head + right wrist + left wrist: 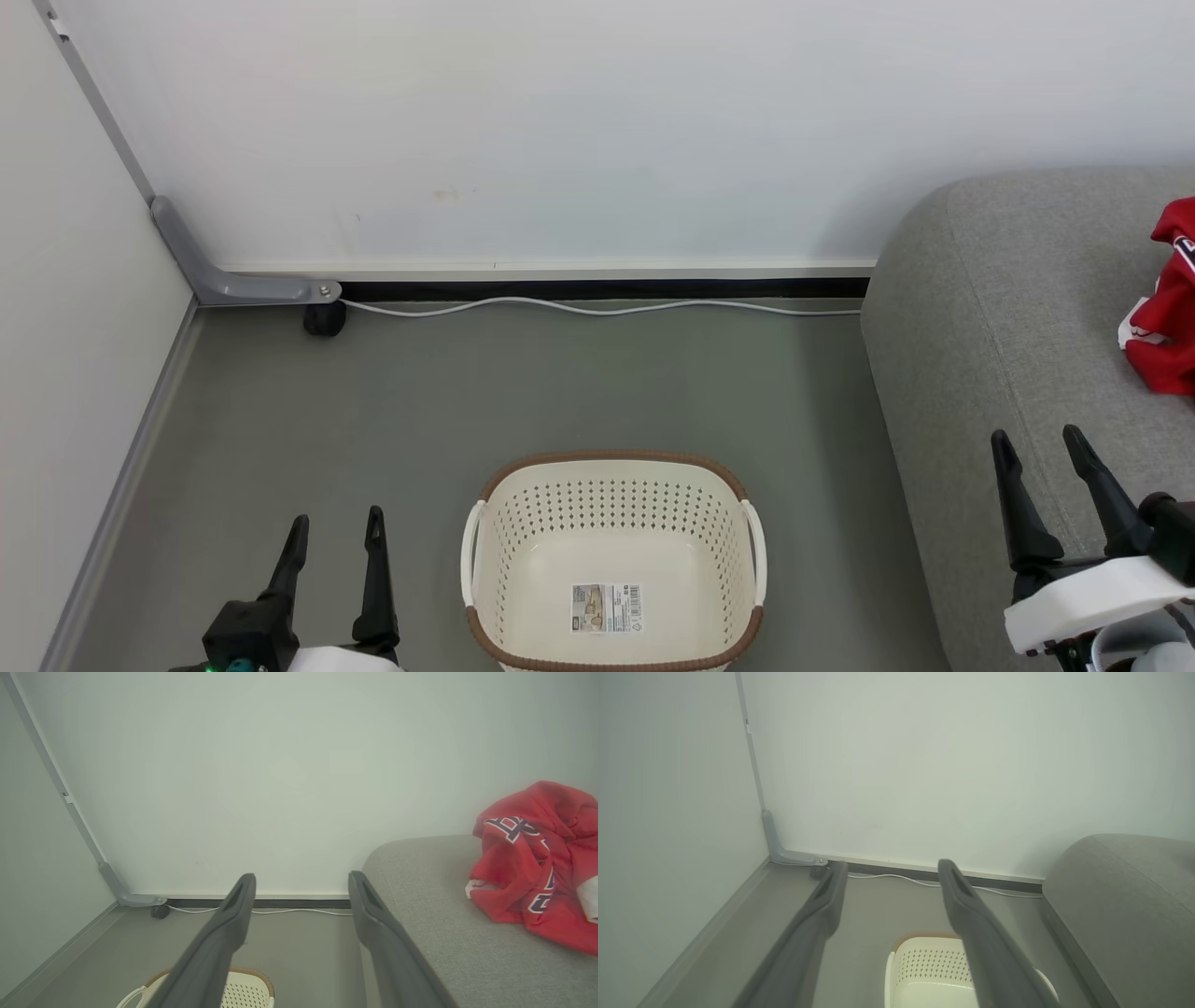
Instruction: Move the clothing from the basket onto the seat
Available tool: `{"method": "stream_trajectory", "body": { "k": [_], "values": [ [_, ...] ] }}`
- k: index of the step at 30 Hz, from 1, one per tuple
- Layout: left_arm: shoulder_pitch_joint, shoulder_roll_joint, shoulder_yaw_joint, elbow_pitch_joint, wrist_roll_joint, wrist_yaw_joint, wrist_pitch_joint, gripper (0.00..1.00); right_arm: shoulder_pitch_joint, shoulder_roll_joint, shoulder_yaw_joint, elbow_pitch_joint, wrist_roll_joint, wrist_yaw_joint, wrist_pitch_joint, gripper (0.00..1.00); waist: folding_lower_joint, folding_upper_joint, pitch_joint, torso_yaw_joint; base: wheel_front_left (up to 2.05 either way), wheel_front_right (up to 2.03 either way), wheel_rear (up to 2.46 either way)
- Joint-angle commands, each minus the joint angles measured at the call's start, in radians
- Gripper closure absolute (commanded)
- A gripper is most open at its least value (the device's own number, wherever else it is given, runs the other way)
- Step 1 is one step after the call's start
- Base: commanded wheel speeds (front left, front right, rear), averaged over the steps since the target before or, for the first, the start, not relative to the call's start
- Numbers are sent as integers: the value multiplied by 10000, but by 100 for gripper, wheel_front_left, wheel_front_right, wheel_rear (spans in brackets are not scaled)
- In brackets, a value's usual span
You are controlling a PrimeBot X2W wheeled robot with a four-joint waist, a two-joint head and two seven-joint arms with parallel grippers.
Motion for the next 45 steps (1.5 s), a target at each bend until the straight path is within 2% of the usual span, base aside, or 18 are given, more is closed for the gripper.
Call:
{"method": "stream_trajectory", "body": {
  "k": [1,7,22,27,28,33,38,41,45],
  "values": [
    [-153,35,330,-299,130,67,-51,0,-42,-91,117,-309,-125,42,-116,0,0,0,-10,-10,0,0,0],
    [160,35,199,-318,15,80,-51,0,30,19,174,-334,-310,42,-116,0,0,0,1,-63,0,0,0],
    [321,35,-134,-454,123,423,-51,0,54,-2,218,-351,-347,42,-116,0,0,0,56,-93,0,0,0],
    [344,35,-217,-355,-153,326,-51,0,21,11,172,-337,-351,42,-116,0,0,0,63,-132,0,0,0],
    [440,6,-492,-76,-174,319,3,100,214,191,51,-85,-265,-2,4,100,0,0,64,-132,0,0,0],
    [490,-28,-505,288,-409,272,57,100,398,416,103,216,-41,-1,98,100,1,0,67,-131,0,0,0],
    [419,3,-418,275,-977,164,184,100,389,479,14,175,466,1,246,100,22,0,48,-135,0,0,0],
    [366,20,-368,284,-1310,99,258,100,378,516,-38,164,764,2,330,100,5,0,63,-136,0,0,0],
    [285,40,-301,303,-1755,9,357,100,350,565,-108,147,1165,3,444,100,1,0,77,-137,0,0,0]
  ]
}}
